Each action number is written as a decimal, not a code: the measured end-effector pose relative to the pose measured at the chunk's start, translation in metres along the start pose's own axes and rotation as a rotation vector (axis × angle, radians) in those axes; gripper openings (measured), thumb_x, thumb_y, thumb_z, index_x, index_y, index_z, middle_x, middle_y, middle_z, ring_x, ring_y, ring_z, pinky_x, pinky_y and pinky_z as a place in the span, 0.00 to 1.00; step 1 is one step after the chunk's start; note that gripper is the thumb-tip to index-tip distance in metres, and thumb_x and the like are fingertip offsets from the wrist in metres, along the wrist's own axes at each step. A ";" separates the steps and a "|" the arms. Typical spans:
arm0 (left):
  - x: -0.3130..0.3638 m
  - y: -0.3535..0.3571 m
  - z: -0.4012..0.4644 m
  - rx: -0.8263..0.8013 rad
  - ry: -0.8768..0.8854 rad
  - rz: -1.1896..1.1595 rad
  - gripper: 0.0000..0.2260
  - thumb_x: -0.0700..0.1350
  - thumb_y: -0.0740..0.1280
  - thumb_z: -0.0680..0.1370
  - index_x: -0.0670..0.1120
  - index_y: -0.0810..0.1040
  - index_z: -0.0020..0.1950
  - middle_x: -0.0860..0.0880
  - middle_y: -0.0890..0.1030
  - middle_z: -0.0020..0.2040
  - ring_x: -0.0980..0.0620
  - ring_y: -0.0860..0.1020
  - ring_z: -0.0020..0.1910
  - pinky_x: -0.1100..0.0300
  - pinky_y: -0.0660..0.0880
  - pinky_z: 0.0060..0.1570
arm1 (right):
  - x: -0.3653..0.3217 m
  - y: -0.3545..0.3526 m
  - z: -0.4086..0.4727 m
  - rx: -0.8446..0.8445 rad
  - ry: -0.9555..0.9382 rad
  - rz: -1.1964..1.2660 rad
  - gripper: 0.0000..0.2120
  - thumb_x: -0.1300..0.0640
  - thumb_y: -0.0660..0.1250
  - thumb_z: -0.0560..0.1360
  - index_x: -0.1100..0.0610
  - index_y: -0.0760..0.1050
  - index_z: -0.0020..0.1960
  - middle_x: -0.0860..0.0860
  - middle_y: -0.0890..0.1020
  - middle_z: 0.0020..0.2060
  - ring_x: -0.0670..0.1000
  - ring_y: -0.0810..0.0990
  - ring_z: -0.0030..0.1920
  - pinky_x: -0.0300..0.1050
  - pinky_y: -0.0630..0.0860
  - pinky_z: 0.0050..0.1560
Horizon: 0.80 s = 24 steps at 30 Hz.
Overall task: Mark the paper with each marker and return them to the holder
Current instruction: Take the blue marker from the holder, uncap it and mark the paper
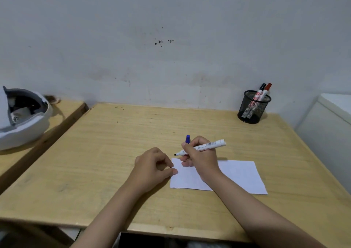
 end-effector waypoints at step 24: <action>-0.005 -0.002 0.002 -0.036 0.039 -0.050 0.07 0.54 0.76 0.62 0.56 0.83 0.37 0.53 0.79 0.40 0.55 0.79 0.44 0.47 0.76 0.51 | 0.006 0.007 0.005 -0.050 -0.049 -0.139 0.14 0.64 0.72 0.69 0.60 0.67 0.33 0.59 0.79 0.28 0.52 0.80 0.26 0.44 0.79 0.29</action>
Point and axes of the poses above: each hand's wrist, its own z-axis towards the middle knuckle, its own y-axis out of the palm, x = y × z, the point moved 6 cm from there along z, towards the middle knuckle
